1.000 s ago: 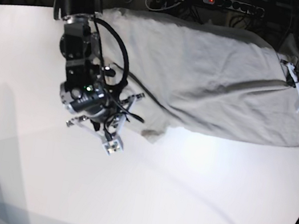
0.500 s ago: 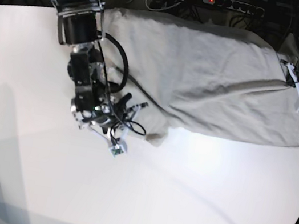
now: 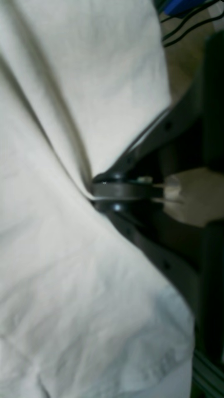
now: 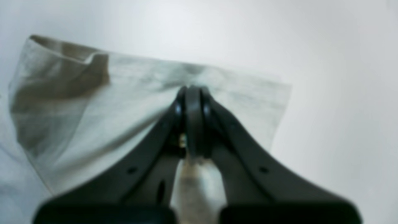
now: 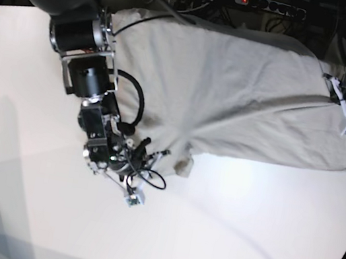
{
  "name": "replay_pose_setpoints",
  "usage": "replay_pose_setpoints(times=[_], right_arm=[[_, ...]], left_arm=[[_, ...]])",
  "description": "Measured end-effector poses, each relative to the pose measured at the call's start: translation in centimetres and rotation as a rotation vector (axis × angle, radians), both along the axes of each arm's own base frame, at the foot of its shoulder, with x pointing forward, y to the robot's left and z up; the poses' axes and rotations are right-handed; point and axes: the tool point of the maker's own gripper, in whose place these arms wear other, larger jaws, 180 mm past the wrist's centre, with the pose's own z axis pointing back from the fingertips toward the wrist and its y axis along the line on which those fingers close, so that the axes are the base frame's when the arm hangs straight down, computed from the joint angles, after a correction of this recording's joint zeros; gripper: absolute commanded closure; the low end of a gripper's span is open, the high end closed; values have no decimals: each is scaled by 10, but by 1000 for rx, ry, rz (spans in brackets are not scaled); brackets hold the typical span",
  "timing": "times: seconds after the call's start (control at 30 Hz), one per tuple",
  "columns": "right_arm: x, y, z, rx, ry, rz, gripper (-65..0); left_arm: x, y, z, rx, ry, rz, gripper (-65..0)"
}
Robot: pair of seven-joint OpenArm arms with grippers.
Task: Layout the t-shirt on the table in an organized manner, then fold the t-shirt properly
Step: 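Pull the shirt taut between both grippers and lay it flat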
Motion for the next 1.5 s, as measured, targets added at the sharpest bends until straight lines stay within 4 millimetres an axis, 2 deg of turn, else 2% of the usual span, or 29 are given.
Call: replay_pose_setpoints(times=[0.13, 0.2, 0.3, 0.37, 0.43, 0.53, 0.63, 0.83, 0.97, 1.07, 1.2, 1.3, 1.4, 1.5], right_arm=[[7, 6, 8, -5, -20, 13, 0], [15, 8, 24, -23, -26, 20, 0], [32, 15, 85, -27, -150, 28, 0], [33, 22, 128, 0, -252, 36, 0], [18, 24, 145, -3, -276, 39, 0], [-14, 13, 137, -64, -192, 28, 0], [-43, 5, 122, -92, -117, 16, 0], [-121, 3, 54, -94, 77, 24, 0], [-148, -4, 30, -101, 134, 24, 0], [-156, -9, 21, -102, 137, 27, 0], [-155, -24, 1, -93, 170, -22, 0], [-138, -27, -7, -53, 164, -53, 0], [-117, -29, -10, 7, 136, -86, 0], [-105, -33, -14, 38, 116, -98, 0]], left_arm=[[7, 0, 4, -1, -9, 0, -2], [8, 1, 4, 6, 5, 3, -2], [16, 0, 8, 4, -14, 1, -2], [16, 0, 9, 2, -19, 0, -2], [15, 0, 8, 5, -14, 1, -2], [16, 1, 9, 5, -17, 1, -2], [16, 0, 9, 5, -18, 1, -2], [17, 0, 9, 4, -23, 0, -2], [18, 0, 9, 4, -26, 0, -2], [18, 0, 9, 4, -25, 0, -2], [21, 0, 18, 23, -45, -14, -3], [26, -2, 26, 35, -72, -26, -4], [27, -2, 28, 41, -75, -30, -4], [21, -3, 25, 39, -54, -29, -5]])
